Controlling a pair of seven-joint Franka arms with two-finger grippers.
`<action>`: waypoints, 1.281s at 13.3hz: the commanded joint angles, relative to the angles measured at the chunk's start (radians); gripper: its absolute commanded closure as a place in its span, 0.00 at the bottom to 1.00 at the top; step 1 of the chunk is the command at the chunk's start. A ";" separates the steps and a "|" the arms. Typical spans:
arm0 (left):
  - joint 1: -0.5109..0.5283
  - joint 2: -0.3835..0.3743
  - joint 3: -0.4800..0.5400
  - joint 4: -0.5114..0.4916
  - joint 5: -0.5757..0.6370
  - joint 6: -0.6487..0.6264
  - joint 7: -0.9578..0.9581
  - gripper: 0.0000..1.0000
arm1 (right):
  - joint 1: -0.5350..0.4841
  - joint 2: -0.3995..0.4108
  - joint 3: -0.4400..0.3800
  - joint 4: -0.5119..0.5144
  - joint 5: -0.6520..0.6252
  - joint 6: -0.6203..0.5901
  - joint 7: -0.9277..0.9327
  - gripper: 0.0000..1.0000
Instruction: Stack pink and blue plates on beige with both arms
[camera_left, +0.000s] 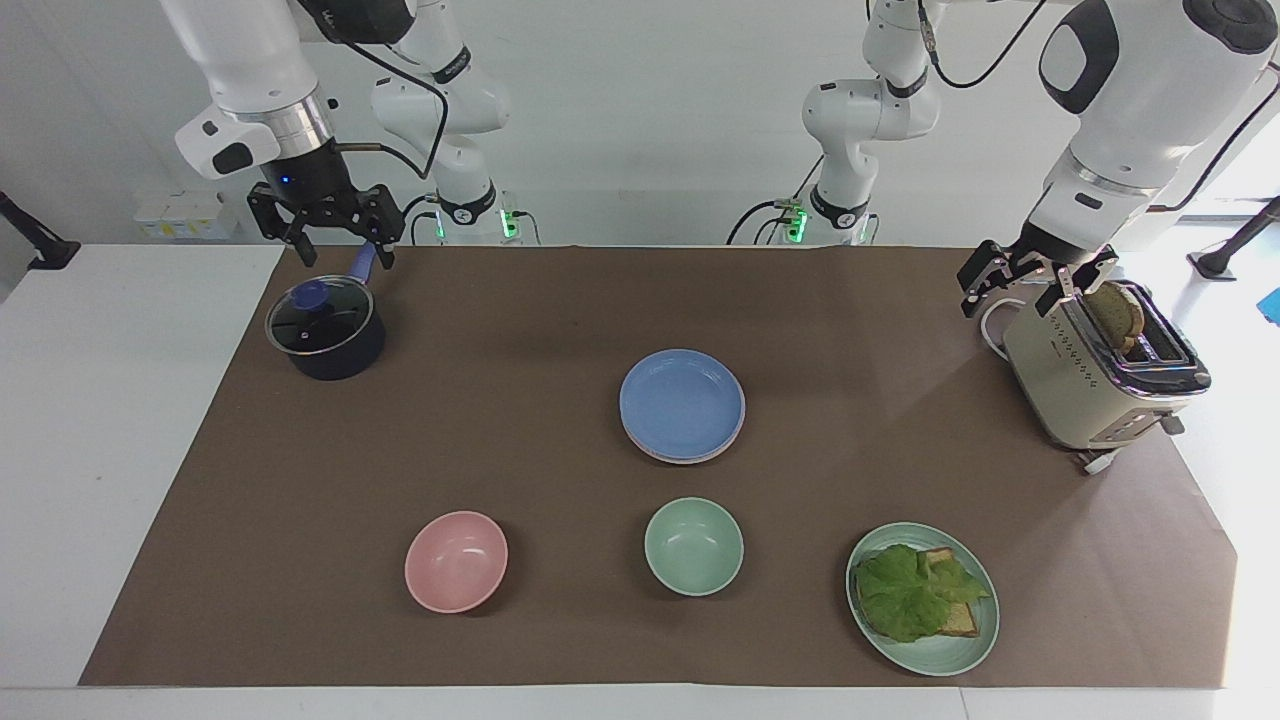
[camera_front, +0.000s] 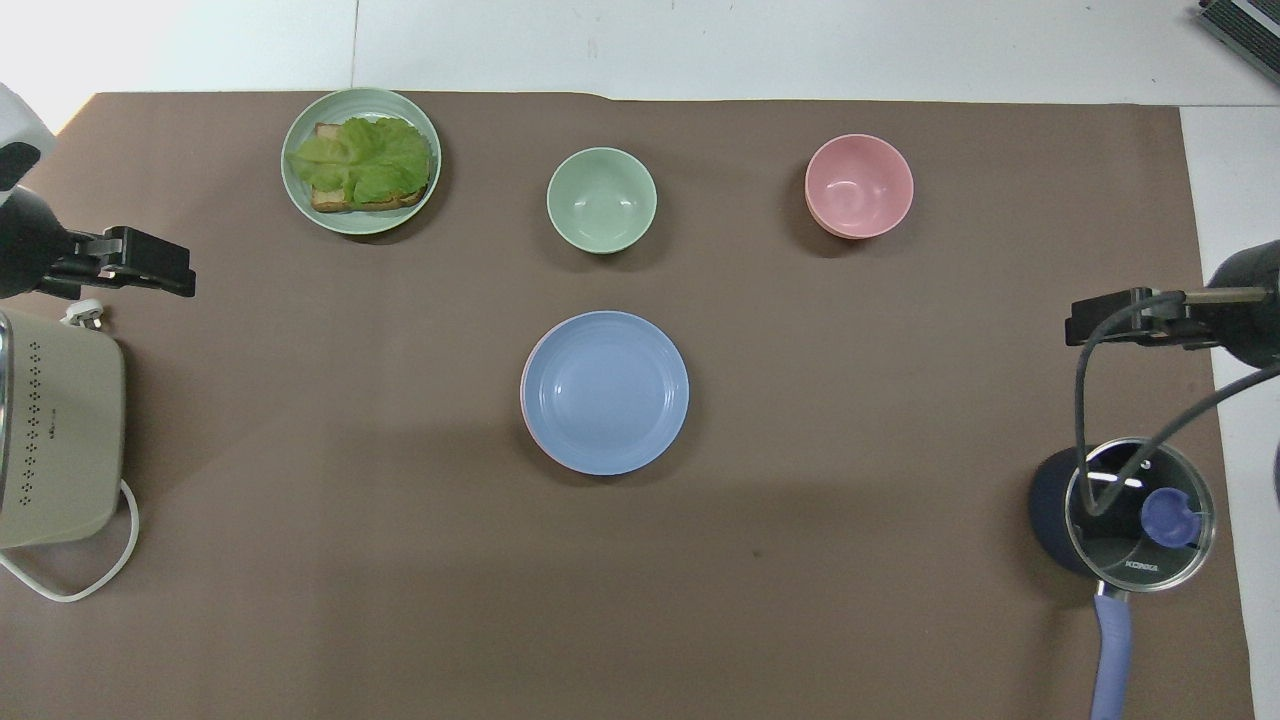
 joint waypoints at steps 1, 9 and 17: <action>0.008 -0.005 -0.006 -0.002 0.016 -0.010 0.001 0.00 | -0.013 0.022 0.013 0.063 -0.025 -0.068 -0.022 0.00; 0.008 -0.005 -0.006 -0.002 0.016 -0.010 0.001 0.00 | -0.013 0.055 0.009 0.132 -0.002 -0.126 -0.028 0.00; 0.008 -0.005 -0.006 -0.002 0.016 -0.010 0.001 0.00 | -0.010 0.051 0.011 0.126 -0.002 -0.123 -0.028 0.00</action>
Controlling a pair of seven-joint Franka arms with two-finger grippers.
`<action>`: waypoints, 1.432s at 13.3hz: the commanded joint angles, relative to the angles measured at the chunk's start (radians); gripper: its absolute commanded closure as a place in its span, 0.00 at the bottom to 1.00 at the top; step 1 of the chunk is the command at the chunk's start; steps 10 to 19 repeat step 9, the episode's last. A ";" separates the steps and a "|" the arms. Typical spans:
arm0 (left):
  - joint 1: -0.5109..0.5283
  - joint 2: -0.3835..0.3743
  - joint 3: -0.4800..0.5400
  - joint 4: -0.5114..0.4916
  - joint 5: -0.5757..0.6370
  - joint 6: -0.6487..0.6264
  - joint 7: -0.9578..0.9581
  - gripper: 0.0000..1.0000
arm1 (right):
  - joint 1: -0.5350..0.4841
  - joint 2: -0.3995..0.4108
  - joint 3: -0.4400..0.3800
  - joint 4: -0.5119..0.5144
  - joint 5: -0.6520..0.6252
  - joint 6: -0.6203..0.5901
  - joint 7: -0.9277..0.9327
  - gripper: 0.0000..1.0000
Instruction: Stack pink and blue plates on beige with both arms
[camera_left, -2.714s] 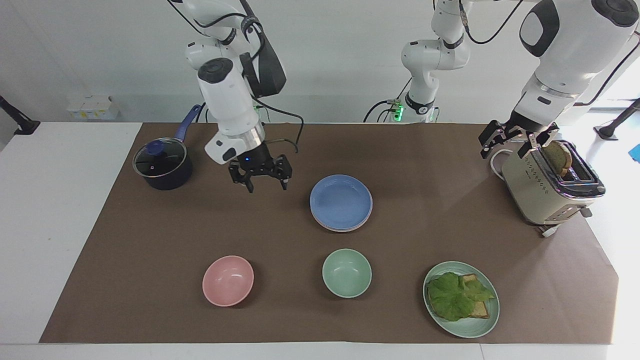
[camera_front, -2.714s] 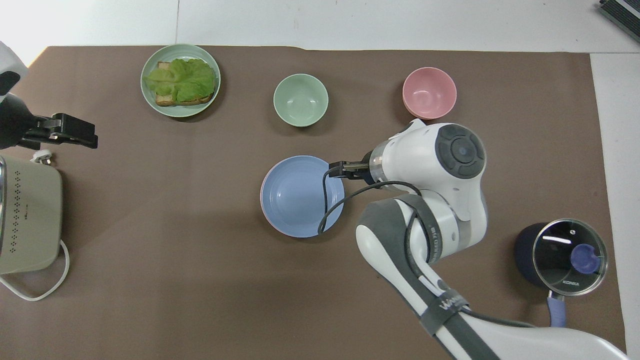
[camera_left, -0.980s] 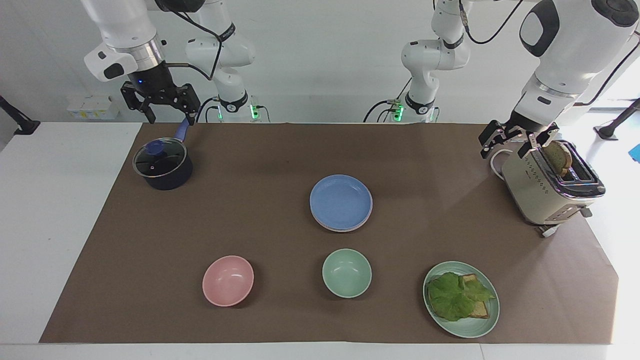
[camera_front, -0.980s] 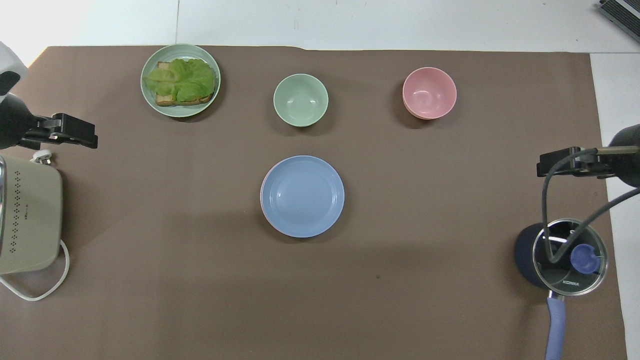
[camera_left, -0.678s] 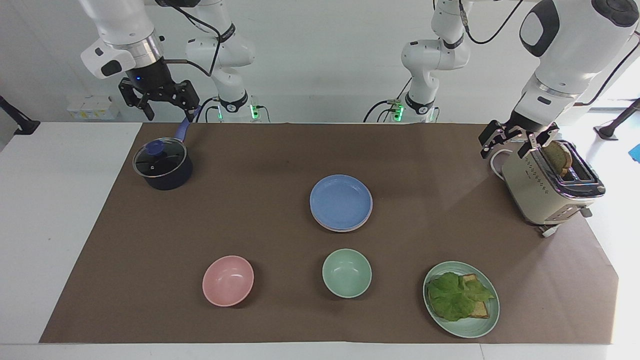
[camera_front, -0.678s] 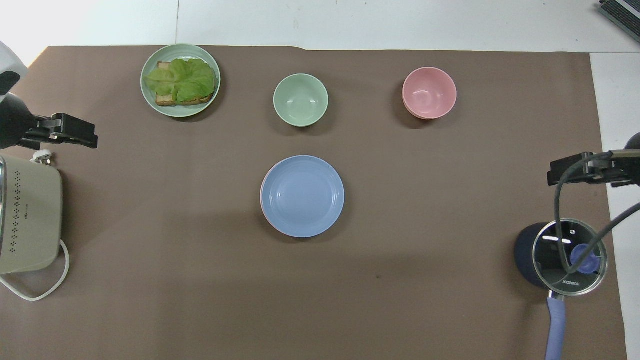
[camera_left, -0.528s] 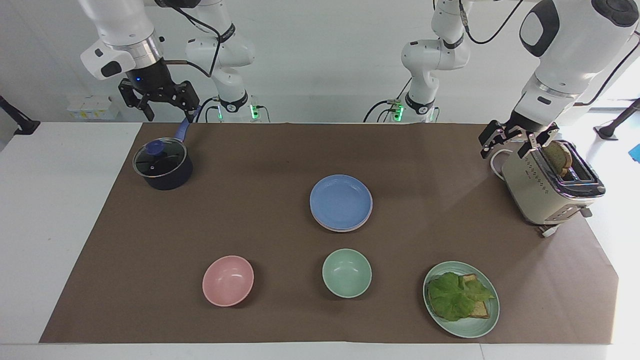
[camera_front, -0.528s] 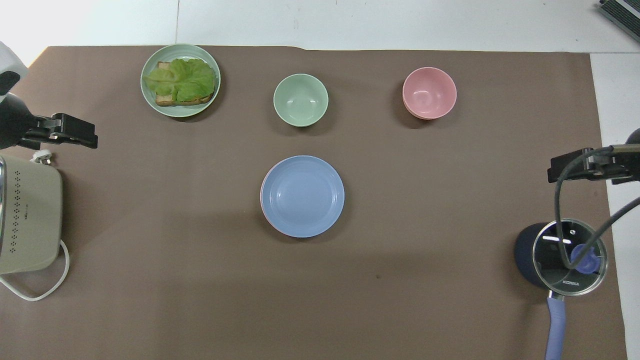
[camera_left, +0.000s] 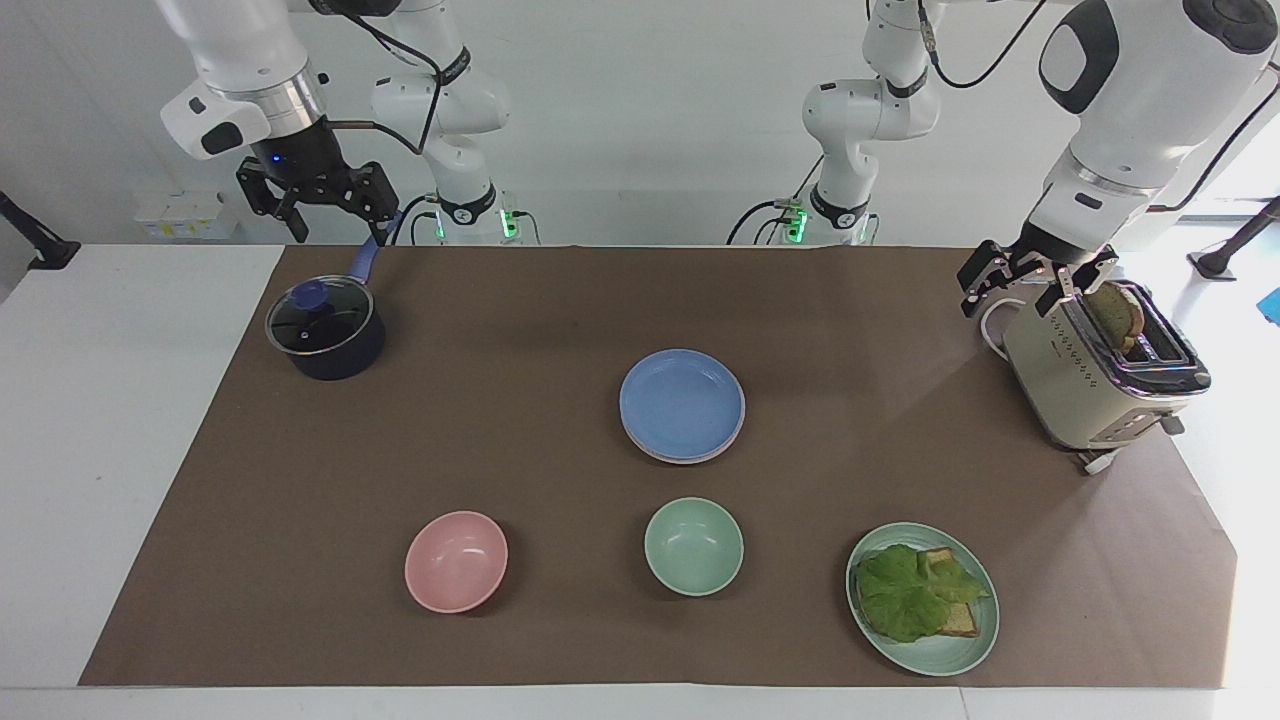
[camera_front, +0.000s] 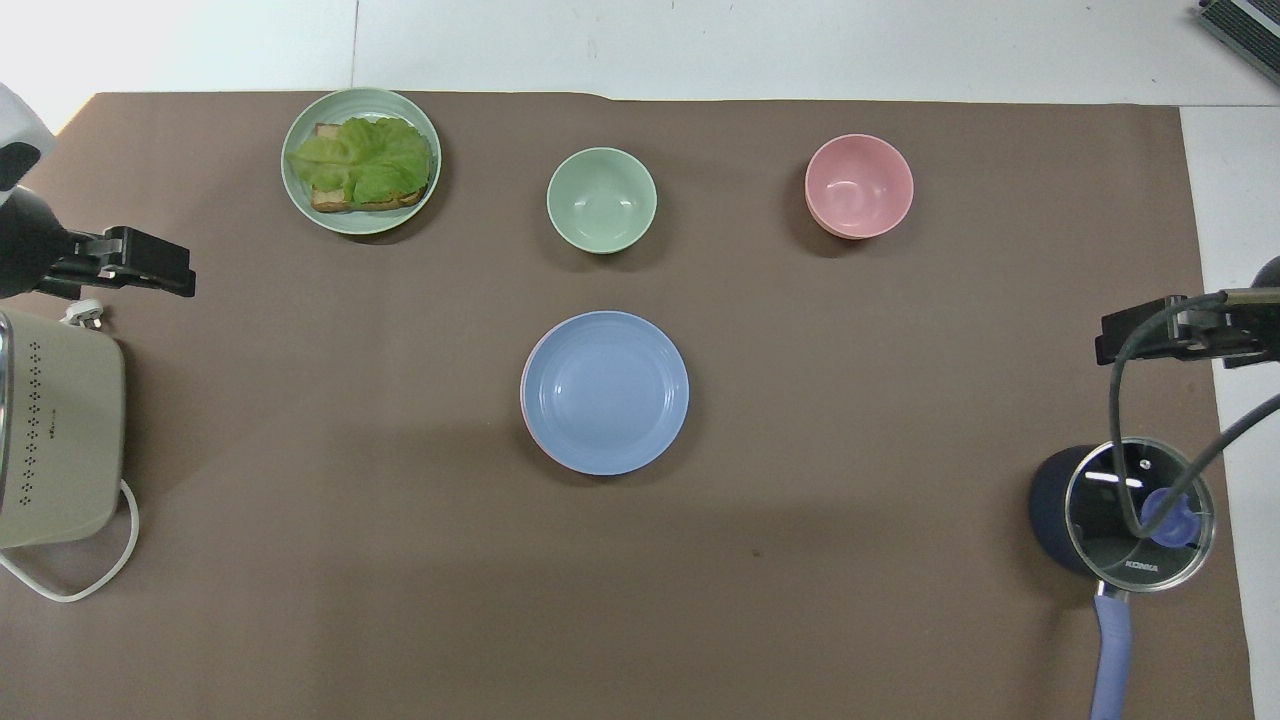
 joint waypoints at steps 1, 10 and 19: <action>0.008 -0.005 -0.006 -0.002 0.016 -0.010 0.002 0.00 | -0.009 0.009 0.009 0.020 0.003 -0.016 -0.028 0.00; 0.008 -0.005 -0.006 -0.002 0.016 -0.010 0.001 0.00 | -0.011 0.002 0.009 0.003 0.003 -0.016 -0.029 0.00; 0.008 -0.005 -0.006 -0.002 0.016 -0.010 0.001 0.00 | -0.011 0.002 0.009 0.003 0.003 -0.016 -0.029 0.00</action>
